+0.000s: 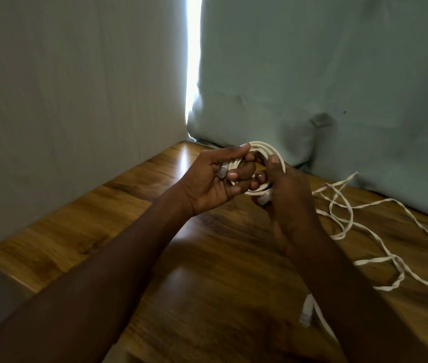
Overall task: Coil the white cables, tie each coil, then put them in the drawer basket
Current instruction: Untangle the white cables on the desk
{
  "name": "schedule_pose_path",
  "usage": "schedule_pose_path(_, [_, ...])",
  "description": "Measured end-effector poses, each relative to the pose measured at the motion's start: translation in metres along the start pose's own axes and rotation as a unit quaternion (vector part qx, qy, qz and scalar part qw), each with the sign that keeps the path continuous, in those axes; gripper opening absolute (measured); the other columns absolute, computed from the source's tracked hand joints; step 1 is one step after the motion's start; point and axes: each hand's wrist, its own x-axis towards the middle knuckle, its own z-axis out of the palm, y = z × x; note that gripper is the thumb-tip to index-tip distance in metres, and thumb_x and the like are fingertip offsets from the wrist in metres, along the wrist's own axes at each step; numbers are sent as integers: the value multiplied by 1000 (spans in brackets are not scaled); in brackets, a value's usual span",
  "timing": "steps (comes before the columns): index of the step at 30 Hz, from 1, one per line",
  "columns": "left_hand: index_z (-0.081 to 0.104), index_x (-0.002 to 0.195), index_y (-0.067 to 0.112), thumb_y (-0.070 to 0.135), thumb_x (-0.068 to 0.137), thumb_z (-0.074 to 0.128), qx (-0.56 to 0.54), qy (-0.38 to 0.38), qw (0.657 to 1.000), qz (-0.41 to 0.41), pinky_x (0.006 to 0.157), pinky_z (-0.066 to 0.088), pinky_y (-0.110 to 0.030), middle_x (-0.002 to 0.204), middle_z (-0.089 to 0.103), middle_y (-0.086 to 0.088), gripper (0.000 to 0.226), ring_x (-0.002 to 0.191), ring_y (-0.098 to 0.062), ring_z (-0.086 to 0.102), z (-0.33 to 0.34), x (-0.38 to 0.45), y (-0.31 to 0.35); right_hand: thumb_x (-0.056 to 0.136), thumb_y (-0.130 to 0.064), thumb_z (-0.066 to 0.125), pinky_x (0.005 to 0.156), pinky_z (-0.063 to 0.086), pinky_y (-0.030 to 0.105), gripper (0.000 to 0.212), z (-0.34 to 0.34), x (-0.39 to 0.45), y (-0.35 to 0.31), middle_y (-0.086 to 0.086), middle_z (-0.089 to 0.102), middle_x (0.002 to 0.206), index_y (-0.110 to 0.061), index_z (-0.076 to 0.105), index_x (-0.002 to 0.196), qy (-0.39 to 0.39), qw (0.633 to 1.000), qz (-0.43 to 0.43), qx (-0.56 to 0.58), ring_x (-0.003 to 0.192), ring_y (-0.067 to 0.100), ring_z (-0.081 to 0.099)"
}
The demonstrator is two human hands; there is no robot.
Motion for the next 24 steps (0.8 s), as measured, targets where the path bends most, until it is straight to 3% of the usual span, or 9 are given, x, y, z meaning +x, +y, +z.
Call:
schedule_pose_path(4, [51,97,3,12,102,34,-19,-21,1000,-1,74,49,-29,56,46,-1,20,61,-21,63,-2,-4,2,105,-32,48,57,50,27,32,-6,4,-4,0,52,70,-5,65,107,-110,951,133,256,61,12,54])
schedule_pose_path(7, [52,98,4,9,94,38,-46,-37,998,-6,81,48,-30,56,37,-1,15,59,-20,53,-2,-6,2,90,-37,54,59,56,26,34,-7,5,-5,-1,49,70,-7,69,92,-153,905,194,347,64,15,54])
schedule_pose_path(9, [51,96,6,10,92,39,-45,-37,998,-19,80,36,-30,57,27,-2,14,54,-19,48,-4,-5,2,96,-42,49,57,56,25,40,-6,4,-5,-3,50,60,-6,66,98,-155,902,189,356,56,13,54])
schedule_pose_path(11, [51,92,7,16,92,41,-30,-44,998,-28,71,24,-32,54,24,-3,14,47,-19,45,-5,-3,2,105,-49,39,55,52,23,52,-3,4,-4,-2,49,54,-6,65,90,-146,913,172,339,50,13,53])
schedule_pose_path(14, [48,83,9,33,97,46,11,-39,999,-28,58,32,-27,44,30,-1,28,40,-19,42,-1,-1,0,107,-48,43,53,51,25,56,-2,5,-2,2,44,52,-8,56,69,-109,943,136,282,45,15,50])
schedule_pose_path(16, [45,78,11,33,101,45,32,-8,999,-23,51,42,-23,39,33,1,32,36,-16,42,3,0,-3,108,-43,44,49,49,25,48,-2,6,-2,-1,44,47,-7,54,78,-103,947,130,275,42,14,49])
schedule_pose_path(18, [44,76,12,31,103,44,32,11,999,-13,51,45,-22,37,34,2,34,37,-15,45,6,1,-5,106,-42,45,49,49,23,43,-5,9,-4,-4,45,43,-6,56,86,-126,934,150,300,42,13,50])
schedule_pose_path(21, [47,76,11,34,102,46,0,17,1000,-15,58,45,-25,39,38,2,35,43,-17,48,8,3,-6,95,-41,52,61,50,26,40,-11,12,-6,-5,48,45,-3,62,92,-174,903,177,349,48,14,53])
schedule_pose_path(24, [50,77,12,36,105,44,-15,16,1000,-23,69,40,-28,40,39,2,38,45,-18,49,4,6,-7,91,-37,52,67,49,30,38,-14,11,-6,-3,50,49,-2,64,86,-184,897,179,360,53,17,53])
